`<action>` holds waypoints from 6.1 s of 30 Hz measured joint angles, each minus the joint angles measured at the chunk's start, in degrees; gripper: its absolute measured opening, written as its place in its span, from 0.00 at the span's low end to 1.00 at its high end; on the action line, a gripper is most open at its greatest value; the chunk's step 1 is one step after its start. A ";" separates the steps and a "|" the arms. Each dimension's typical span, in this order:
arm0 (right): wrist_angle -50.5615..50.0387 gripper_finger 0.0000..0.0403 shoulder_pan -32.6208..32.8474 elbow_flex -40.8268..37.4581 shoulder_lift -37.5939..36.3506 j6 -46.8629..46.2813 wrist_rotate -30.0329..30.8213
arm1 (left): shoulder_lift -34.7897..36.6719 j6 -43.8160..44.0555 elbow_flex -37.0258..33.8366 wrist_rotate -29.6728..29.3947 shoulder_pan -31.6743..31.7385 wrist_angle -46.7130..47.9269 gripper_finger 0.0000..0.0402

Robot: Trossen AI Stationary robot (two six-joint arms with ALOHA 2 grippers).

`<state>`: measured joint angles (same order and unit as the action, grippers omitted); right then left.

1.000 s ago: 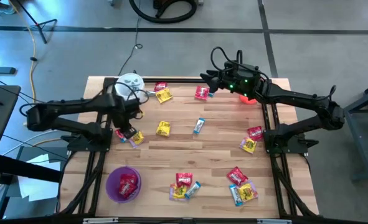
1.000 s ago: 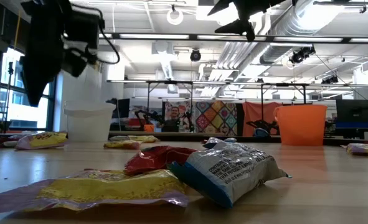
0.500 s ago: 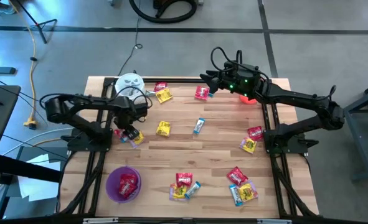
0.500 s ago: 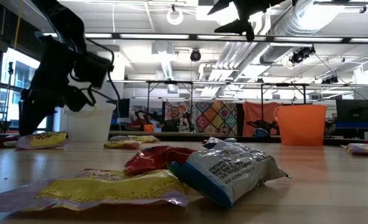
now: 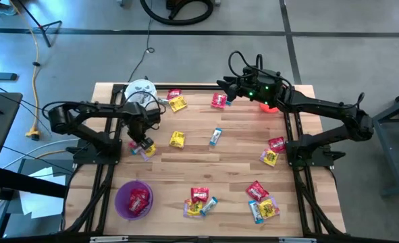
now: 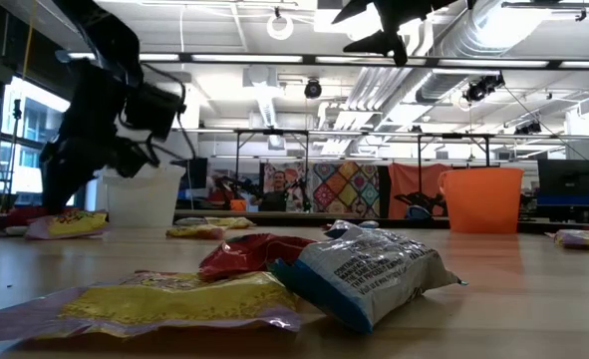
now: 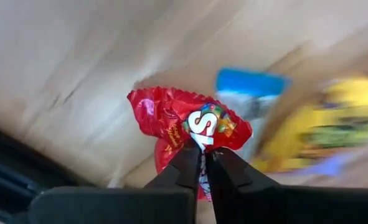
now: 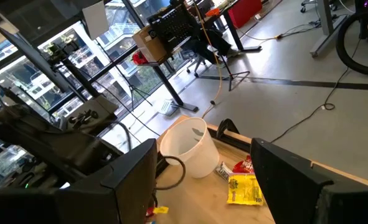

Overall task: Sort candy
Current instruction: Put the red candy into the purple bucket, then put the white candy into the white bucket

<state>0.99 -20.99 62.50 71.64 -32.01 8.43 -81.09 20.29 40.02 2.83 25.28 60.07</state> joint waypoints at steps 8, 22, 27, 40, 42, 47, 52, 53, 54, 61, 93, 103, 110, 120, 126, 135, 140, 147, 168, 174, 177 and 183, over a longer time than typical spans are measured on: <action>0.00 0.63 -0.02 0.00 0.00 2.16 0.00 | 9.07 -1.09 12.24 7.69 -3.70 8.79 0.00; -0.83 0.63 -0.02 0.00 0.00 6.45 -0.01 | 21.79 36.58 27.47 13.37 -42.82 9.47 0.00; -1.77 0.63 -0.02 0.00 0.00 7.18 -0.02 | 18.50 51.78 24.91 8.30 -58.71 -0.61 0.00; -1.92 0.63 -0.02 0.00 0.00 9.14 -0.04 | 7.89 64.32 15.63 5.52 -68.85 -8.19 0.00; -2.01 0.63 -0.02 0.00 0.00 9.07 -0.04 | 6.97 63.66 14.40 5.65 -68.43 -8.74 0.00; -2.27 0.62 -0.02 0.00 0.00 8.58 -1.57 | 6.37 62.83 12.60 6.14 -68.35 -10.62 0.02; -4.18 0.49 -0.02 0.00 0.00 8.57 -2.65 | 7.19 61.66 12.78 9.28 -68.35 -11.03 0.09; -4.92 0.44 -0.02 0.00 0.00 8.87 -2.67 | 7.45 61.57 13.09 9.41 -68.35 -10.75 0.11; -5.63 0.39 -0.02 0.02 0.00 9.15 -2.67 | 7.82 61.06 13.47 9.46 -68.35 -10.49 0.12; -12.79 0.03 -0.06 0.00 0.00 10.46 -2.93 | 11.34 54.47 18.83 8.55 -68.30 -10.09 0.13; -19.33 0.22 -3.19 -13.78 19.11 -4.84 -21.92 | 17.04 6.88 20.06 0.85 -18.15 -19.17 0.00; -14.42 0.44 3.43 -13.79 22.58 -26.17 -16.27 | 15.29 9.44 8.06 2.73 -13.83 -26.57 0.00; -6.64 0.47 4.31 -13.79 27.44 -32.40 -12.41 | 15.53 7.64 5.84 2.86 -12.85 -28.64 0.00; -3.66 0.38 4.02 -13.66 31.11 -34.78 -9.29 | 15.51 7.50 5.84 2.78 -12.85 -31.88 0.00; 0.38 0.06 3.94 -13.75 31.43 -31.90 -6.59 | 15.51 7.09 5.84 2.12 -12.83 -35.64 0.00; 11.30 0.02 3.73 -13.86 27.91 -30.45 -6.78 | 15.51 8.83 5.84 5.19 -10.41 -42.17 0.00; 14.35 0.01 3.74 -11.68 23.13 -27.18 -4.61 | 15.51 14.09 5.84 6.02 -9.38 -48.91 0.01; 14.60 0.01 5.40 -2.97 19.50 -16.19 0.69 | 13.68 19.67 5.89 5.64 -9.35 -58.83 0.15; 12.80 0.00 7.95 7.19 19.50 -7.97 2.93 | 8.76 22.58 5.89 0.63 -7.53 -78.57 0.43; 13.44 0.00 8.21 7.19 19.50 -7.97 2.32 | 8.65 22.43 5.89 -0.02 -6.74 -78.57 0.40; 13.45 0.00 8.28 7.17 19.50 -7.98 2.32 | 8.65 21.04 5.89 0.00 -6.43 -79.49 0.32; 13.96 0.00 8.40 7.17 19.50 -7.98 2.34 | 8.65 17.03 5.91 -0.02 -6.43 -80.93 0.07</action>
<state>14.95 -12.59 69.67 91.13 -39.99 10.76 -72.44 37.32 45.93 2.80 18.85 -20.86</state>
